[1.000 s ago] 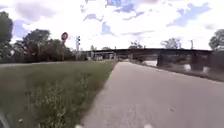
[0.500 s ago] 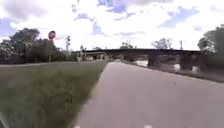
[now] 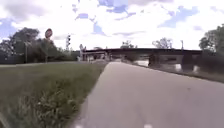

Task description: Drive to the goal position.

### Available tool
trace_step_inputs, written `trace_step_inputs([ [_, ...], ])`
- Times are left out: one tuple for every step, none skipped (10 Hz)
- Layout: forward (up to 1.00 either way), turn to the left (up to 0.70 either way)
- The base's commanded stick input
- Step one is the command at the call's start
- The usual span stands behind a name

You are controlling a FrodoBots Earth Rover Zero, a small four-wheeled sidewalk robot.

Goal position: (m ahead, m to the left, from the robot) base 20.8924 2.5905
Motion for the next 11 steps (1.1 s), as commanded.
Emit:
trace_step_inputs([
  [1.00, 0.00],
  [1.00, 0.00],
  [1.00, 0.00],
  [1.00, 0.00],
  [1.00, 0.00],
  [1.00, 0.00],
  [1.00, 0.00],
  [1.00, 0.00],
  [1.00, 0.00],
  [1.00, 0.00],
  [1.00, 0.00],
])
